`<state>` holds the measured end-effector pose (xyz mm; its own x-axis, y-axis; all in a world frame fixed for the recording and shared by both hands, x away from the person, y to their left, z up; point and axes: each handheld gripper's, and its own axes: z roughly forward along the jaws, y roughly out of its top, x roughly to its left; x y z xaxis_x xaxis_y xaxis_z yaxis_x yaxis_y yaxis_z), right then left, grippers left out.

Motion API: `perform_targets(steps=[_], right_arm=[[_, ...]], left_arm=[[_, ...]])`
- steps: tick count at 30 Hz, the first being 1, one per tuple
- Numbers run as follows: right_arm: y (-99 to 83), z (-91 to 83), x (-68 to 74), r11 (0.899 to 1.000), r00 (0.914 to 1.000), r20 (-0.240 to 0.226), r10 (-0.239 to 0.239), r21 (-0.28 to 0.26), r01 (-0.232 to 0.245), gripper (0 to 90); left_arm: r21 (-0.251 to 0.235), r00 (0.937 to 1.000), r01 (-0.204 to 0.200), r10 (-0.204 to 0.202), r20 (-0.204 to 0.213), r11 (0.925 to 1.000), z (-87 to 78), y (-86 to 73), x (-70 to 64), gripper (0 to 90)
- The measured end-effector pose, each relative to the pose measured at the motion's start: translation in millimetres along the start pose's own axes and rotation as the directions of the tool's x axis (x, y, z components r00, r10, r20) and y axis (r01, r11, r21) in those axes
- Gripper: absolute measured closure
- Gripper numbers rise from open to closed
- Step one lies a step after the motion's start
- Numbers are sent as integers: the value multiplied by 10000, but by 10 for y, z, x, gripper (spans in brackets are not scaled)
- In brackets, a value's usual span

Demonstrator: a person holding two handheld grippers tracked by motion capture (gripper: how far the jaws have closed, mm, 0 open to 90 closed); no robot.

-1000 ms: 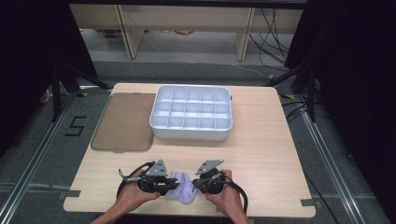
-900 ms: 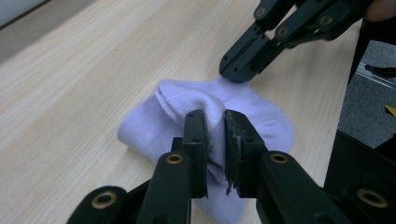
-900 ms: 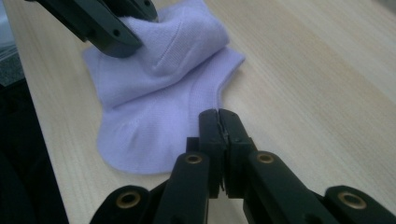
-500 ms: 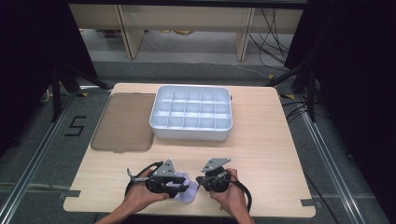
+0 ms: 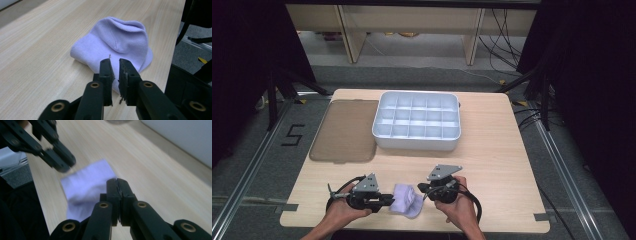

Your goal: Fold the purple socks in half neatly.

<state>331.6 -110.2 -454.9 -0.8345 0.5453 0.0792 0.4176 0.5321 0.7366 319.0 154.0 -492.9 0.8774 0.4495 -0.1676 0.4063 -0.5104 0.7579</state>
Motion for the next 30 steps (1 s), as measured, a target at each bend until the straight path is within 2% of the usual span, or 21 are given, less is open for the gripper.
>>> perform_targets(steps=[2, 3, 5, 8, 12, 14, 15, 16, 17, 18, 20, 22, 23, 24, 25, 26, 27, 28, 29, 30], right_arm=[[92, 66, 48, 9999, 9999, -112, -95, 56, 96, 898], [125, 123, 69, 9997, 9996, -220, -191, 113, 194, 898], [170, 261, 100, 9991, 9989, -310, -351, 211, 358, 900], [193, 380, 125, 9965, 9985, -348, -430, 706, 454, 900], [48, 370, 108, 9878, 9979, -230, -607, 1423, 634, 900], [-57, 343, 80, 9872, 9997, 59, -255, 1577, 243, 900], [-105, 340, 41, 9870, 9995, 55, -303, 1583, 291, 900], [-151, 334, 23, 9854, 9999, 155, -5, 1700, -22, 900], [-164, 330, -3, 9846, 9997, 201, -103, 1749, 66, 900], [-178, 329, 0, 9832, 9996, 274, 107, 1819, -155, 900], [-179, 346, -9, 9840, 9999, 110, -104, 1778, 82, 900], [-172, 358, -7, 9871, 9998, 44, -184, 1593, 175, 900], [-160, 344, -12, 9846, 9997, 89, -221, 1734, 203, 900], [-158, 343, -7, 9877, 9997, 78, -224, 1552, 210, 900], [-141, 320, 1, 9866, 9997, 94, -223, 1617, 205, 900], [-127, 291, 27, 9873, 9998, 210, -71, 1591, 37, 900], [-87, 266, 64, 9905, 9997, 71, -232, 1361, 221, 900], [-87, 266, 64, 9905, 9997, 71, -232, 1361, 221, 900], [-71, 261, 79, 9907, 9991, 4, -431, 1292, 427, 900], [-64, 260, 100, 9911, 9988, 5, -484, 1242, 479, 900]], left_arm=[[251, 9998, -186, 185, 10, 9995, 33, 2, -19, 838], [362, 9987, -504, 502, 60, 9981, 58, -1, -9, 847], [490, 9996, -270, 269, 11, 9984, 97, -35, -11, 867], [801, 9991, -417, 421, -34, 9959, 140, -84, 17, 889], [652, 9999, -42, 49, -111, 9979, 140, -100, -10, 890], [799, 9990, -431, 439, -86, 9959, 134, -101, 7, 891], [726, 9995, -293, 300, -79, 9969, 136, -103, -8, 891], [724, 9995, -301, 307, -82, 9969, 136, -102, -8, 891], [712, 9995, -284, 291, -92, 9971, 138, -103, -12, 891], [702, 9996, -260, 267, -102, 9972, 139, -103, -15, 891], [708, 9999, -82, 91, -124, 9975, 137, -105, -28, 891], [656, 9998, -208, 212, -64, 9976, 123, -83, -13, 890], [487, 9999, -115, 118, -72, 9987, 110, -56, -13, 890], [294, 9998, -148, 151, -124, 9995, 97, -7, -4, 889], [137, 9996, -100, 104, -268, 9999, 89, 56, 3, 890], [47, 9983, -421, 423, -395, 9991, 90, 131, 34, 890], [-56, 9983, -296, 293, -508, 9995, 108, 189, 41, 890], [-41, 9981, -312, 310, -540, 9995, 138, 238, 66, 890], [33, 9975, -421, 422, -568, 9991, 181, 273, 105, 890], [181, 9970, -276, 288, -715, 9995, 224, 283, 141, 890]])
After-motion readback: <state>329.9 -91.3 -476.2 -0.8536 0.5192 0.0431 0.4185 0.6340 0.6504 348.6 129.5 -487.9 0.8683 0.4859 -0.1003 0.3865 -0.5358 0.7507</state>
